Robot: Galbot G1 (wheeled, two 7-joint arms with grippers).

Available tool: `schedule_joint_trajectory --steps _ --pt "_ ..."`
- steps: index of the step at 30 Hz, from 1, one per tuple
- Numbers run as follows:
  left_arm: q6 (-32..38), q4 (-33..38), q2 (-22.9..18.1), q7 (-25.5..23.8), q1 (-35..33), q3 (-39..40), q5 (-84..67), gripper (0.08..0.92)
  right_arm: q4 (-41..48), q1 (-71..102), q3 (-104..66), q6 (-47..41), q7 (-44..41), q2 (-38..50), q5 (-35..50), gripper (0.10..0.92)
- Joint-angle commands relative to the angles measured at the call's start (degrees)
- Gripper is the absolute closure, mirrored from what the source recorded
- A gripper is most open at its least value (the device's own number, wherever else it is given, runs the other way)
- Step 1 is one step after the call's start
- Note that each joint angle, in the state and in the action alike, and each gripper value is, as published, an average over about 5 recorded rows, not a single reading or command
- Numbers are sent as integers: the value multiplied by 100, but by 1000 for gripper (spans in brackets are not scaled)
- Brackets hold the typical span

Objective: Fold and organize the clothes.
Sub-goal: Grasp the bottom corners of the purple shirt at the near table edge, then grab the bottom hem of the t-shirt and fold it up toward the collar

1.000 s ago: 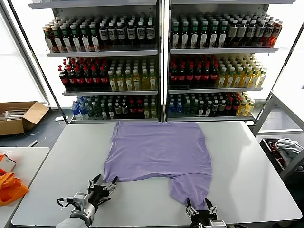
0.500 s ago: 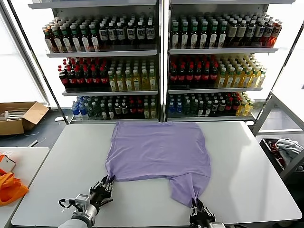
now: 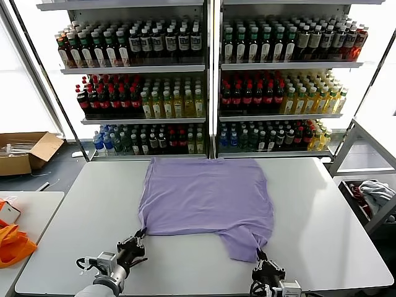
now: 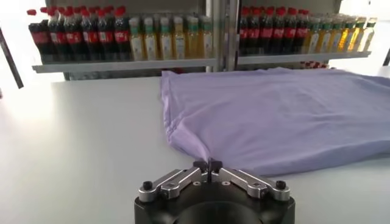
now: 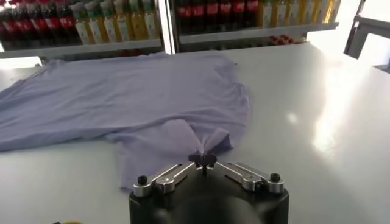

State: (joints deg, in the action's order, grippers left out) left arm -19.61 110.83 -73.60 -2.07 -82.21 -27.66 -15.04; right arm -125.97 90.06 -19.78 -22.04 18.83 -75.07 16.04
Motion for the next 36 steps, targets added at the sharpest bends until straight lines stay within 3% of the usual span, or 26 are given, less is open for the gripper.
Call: schedule_joint_trajectory --steps 1,7,19,33,36 --pt "493 -66 -41 17 450 2 -142 914 97 -590 -183 204 -287 -8 -190 916" --pt "718 -363 27 73 1063 168 -393 914 460 -1491 -167 128 -390 -45 -249 916" --pt "479 -1456 260 142 2056 576 -780 914 1569 -2585 17 -131 -481 29 -80 916" --pt "316 -1984 311 225 2395 817 -769 914 2294 -3022 80 -360 -549 105 147 916" --pt "302 -1993 316 183 2405 824 -716 914 2381 -3075 82 -459 -561 82 154 881"
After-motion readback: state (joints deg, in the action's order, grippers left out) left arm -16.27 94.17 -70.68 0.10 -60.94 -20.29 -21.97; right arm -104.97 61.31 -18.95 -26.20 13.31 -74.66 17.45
